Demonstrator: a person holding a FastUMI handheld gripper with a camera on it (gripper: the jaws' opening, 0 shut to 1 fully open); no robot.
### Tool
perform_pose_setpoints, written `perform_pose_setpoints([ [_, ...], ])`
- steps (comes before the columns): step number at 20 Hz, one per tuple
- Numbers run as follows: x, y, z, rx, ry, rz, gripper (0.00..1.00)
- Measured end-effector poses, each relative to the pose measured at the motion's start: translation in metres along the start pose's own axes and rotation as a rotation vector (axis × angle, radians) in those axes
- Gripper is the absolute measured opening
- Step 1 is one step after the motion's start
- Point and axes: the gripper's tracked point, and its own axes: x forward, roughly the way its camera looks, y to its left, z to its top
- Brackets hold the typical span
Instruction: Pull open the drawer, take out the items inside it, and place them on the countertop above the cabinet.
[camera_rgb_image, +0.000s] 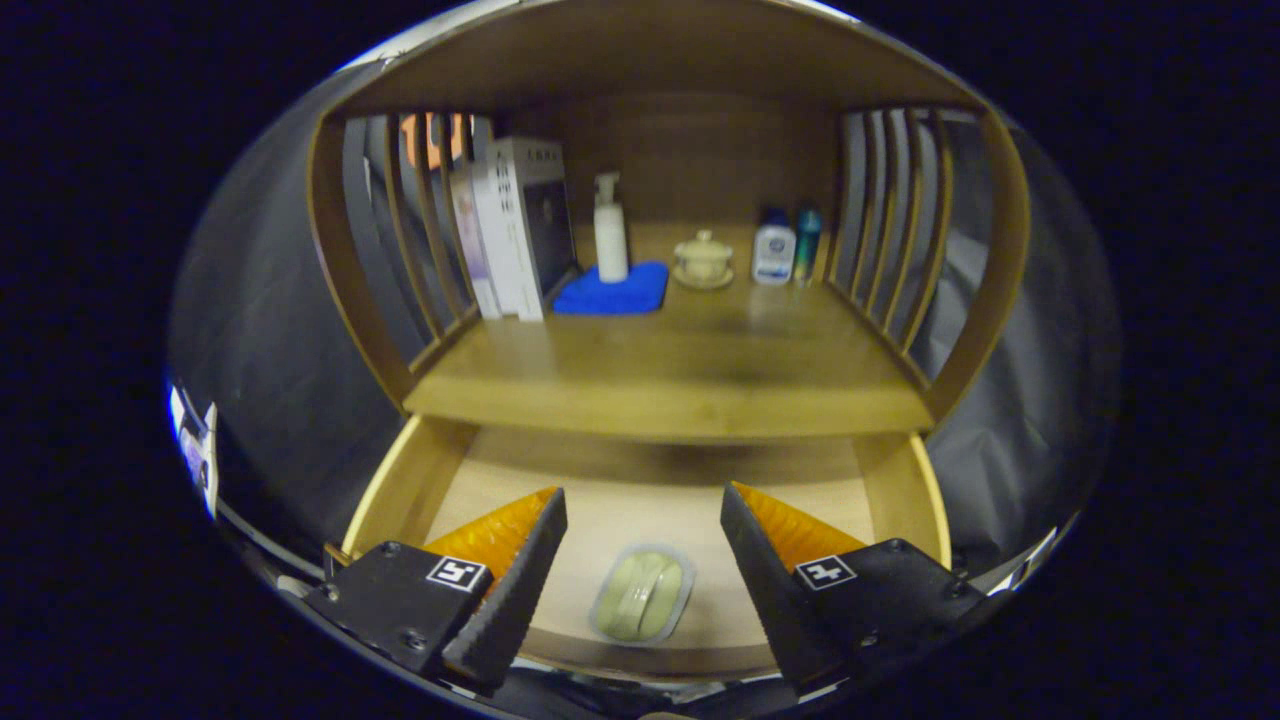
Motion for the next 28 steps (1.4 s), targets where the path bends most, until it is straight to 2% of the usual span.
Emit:
perform_pose_setpoints([
  [5, 0.036, 0.001, -0.052, 0.031, 0.252, -0.011, 0.85],
  [12, 0.057, 0.001, -0.097, 0.073, 0.453, -0.039, 0.60],
  [14, 0.060, -0.005, -0.095, 0.067, 0.448, -0.064, 0.52],
  [15, 0.061, -0.003, -0.092, 0.043, 0.431, -0.062, 0.40],
  [16, 0.065, -0.008, -0.093, 0.033, 0.423, -0.071, 0.31],
  [19, 0.061, -0.009, -0.087, 0.073, 0.413, -0.042, 0.18],
  [24, 0.044, -0.016, -0.060, 0.110, 0.381, -0.016, 0.18],
  [28, 0.021, -0.020, -0.020, 0.111, 0.312, 0.009, 0.18],
])
